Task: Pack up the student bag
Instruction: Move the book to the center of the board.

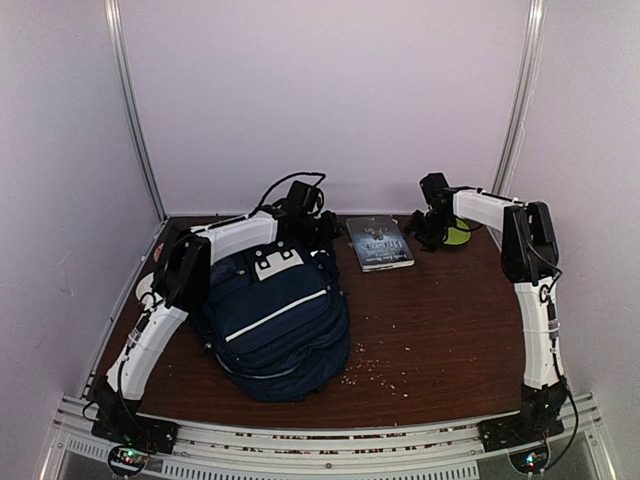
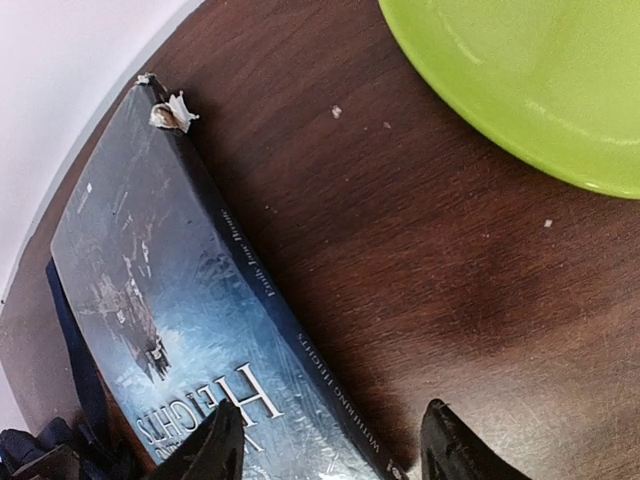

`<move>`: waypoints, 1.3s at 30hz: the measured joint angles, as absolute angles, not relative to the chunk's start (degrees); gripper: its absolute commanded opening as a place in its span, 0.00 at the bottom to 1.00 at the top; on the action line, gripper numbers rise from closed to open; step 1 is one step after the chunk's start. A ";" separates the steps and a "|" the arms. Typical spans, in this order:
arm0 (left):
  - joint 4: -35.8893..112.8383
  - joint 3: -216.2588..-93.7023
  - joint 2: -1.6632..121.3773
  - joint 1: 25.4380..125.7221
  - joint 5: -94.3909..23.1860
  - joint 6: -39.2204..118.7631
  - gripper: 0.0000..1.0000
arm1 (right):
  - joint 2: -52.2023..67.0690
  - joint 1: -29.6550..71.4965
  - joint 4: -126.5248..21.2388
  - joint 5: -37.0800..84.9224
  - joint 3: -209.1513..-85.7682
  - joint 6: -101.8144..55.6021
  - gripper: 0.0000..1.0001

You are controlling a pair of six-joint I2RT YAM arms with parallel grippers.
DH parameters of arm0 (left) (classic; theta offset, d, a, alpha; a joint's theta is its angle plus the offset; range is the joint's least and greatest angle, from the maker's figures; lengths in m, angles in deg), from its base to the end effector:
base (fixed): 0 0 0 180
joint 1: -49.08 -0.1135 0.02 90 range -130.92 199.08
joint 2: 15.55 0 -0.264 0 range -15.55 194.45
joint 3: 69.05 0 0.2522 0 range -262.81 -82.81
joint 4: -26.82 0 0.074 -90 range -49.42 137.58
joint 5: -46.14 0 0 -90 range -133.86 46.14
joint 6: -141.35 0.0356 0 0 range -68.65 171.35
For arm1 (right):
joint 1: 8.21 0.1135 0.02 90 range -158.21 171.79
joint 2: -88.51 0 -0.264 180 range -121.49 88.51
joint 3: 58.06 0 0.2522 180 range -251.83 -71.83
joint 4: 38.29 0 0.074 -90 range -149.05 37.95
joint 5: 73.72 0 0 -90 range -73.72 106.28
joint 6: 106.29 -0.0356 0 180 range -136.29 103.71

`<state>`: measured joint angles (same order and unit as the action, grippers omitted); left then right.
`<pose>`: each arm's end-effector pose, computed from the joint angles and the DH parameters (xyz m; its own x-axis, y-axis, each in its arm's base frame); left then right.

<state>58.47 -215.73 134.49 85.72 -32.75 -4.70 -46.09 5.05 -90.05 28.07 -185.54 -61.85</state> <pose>0.4691 -0.3574 0.1681 -0.8479 -0.3838 -0.3657 0.0159 0.6711 -0.7412 0.4966 0.1245 0.1770 -0.8171 0.5255 -0.2370 0.3658 0.7904 0.4915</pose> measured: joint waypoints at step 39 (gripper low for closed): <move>56.96 -222.18 142.84 89.00 -28.05 -13.77 0.66 | -42.84 7.43 -83.90 36.05 -174.59 -61.48 0.29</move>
<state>56.96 -222.18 142.84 89.00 -28.05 -13.77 -42.84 7.43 -83.90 36.05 -174.59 -61.48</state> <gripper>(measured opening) 0.749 0.310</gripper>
